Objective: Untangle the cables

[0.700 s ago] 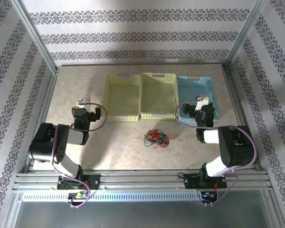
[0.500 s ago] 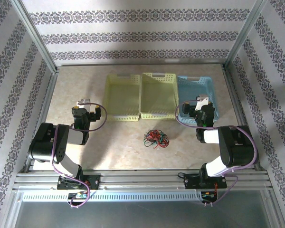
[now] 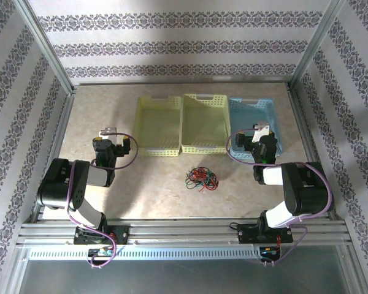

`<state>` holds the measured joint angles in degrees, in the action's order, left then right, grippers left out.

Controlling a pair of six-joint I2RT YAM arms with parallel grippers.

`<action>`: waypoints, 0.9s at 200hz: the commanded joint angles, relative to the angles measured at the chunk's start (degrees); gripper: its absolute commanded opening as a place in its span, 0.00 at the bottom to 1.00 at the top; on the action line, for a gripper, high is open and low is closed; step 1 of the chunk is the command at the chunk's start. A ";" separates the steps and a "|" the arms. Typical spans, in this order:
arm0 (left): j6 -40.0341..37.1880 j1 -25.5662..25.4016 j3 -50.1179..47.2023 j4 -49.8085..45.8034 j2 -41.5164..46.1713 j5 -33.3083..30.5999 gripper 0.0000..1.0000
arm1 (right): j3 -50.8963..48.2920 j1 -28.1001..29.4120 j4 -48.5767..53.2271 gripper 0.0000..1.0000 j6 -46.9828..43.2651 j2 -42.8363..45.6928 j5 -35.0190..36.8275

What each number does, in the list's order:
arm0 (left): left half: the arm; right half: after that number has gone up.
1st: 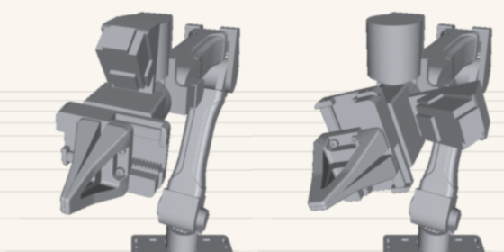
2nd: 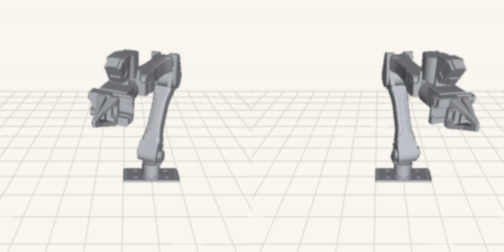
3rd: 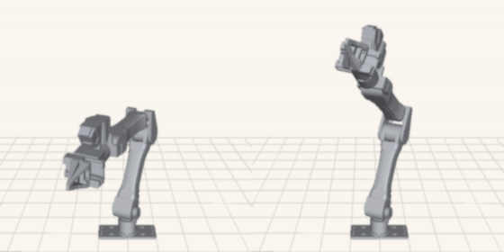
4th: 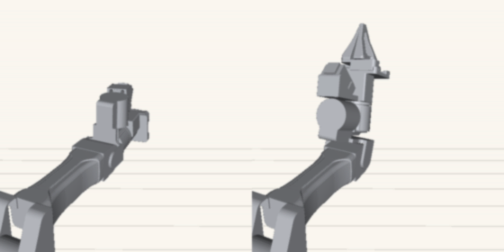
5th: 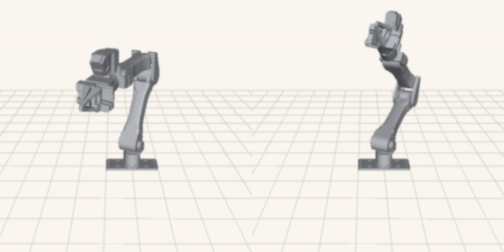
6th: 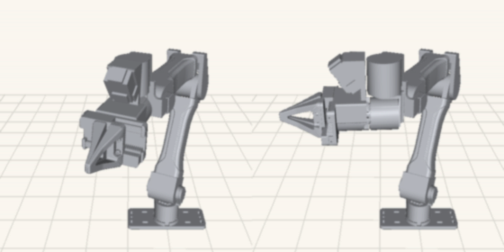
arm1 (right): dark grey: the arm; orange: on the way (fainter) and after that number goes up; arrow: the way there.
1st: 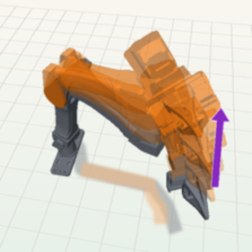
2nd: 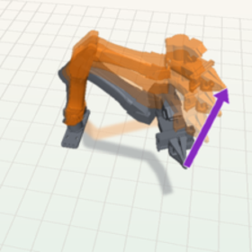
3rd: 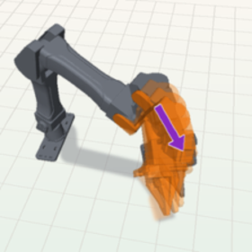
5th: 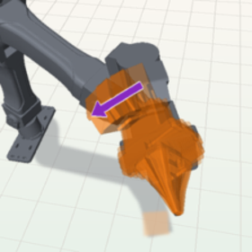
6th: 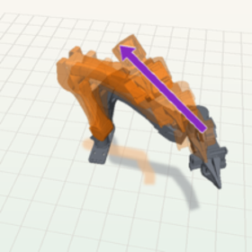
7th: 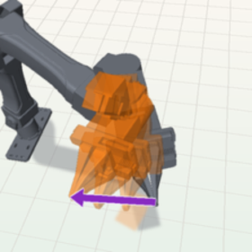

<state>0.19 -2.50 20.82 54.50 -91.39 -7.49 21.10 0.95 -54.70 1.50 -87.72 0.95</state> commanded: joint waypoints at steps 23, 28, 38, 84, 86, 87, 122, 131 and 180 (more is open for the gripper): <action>0.17 0.92 0.72 1.48 0.03 1.42 0.99 | 0.08 -0.16 -1.55 0.98 0.02 -0.52 -0.95; 0.15 0.92 0.71 1.50 -0.01 1.39 0.99 | 0.08 -0.16 -1.55 0.98 0.03 -0.52 -0.97; 0.21 0.92 0.71 1.56 -0.03 1.33 0.99 | 0.08 -0.16 -1.55 0.98 0.14 -0.52 -1.03; 0.34 1.10 0.65 1.54 -0.01 1.30 0.99 | -0.03 -2.09 -1.77 0.98 1.73 -0.52 -4.20; 0.34 1.10 0.63 1.63 -0.06 1.26 0.99 | 0.03 -2.09 -1.74 0.98 1.68 -0.56 -4.20; 0.39 1.10 0.63 1.65 -0.03 1.21 0.99 | 0.05 -2.09 -1.73 0.98 1.68 -0.59 -4.20; 0.25 0.82 1.01 0.99 0.61 -0.43 0.99 | 0.84 -2.31 1.67 0.98 2.48 2.28 -3.33; 0.50 0.26 2.46 -4.56 3.65 -3.15 0.99 | 3.86 -2.51 13.31 0.98 3.51 7.86 -1.55; 13.71 -0.40 6.53 -27.13 20.16 -24.35 0.99 | 10.53 2.22 43.94 0.98 12.83 29.96 10.02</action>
<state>5.43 -2.35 28.10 36.56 -77.58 -19.62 28.95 -0.34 -29.32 9.08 -65.65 4.29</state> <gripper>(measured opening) 0.991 0.982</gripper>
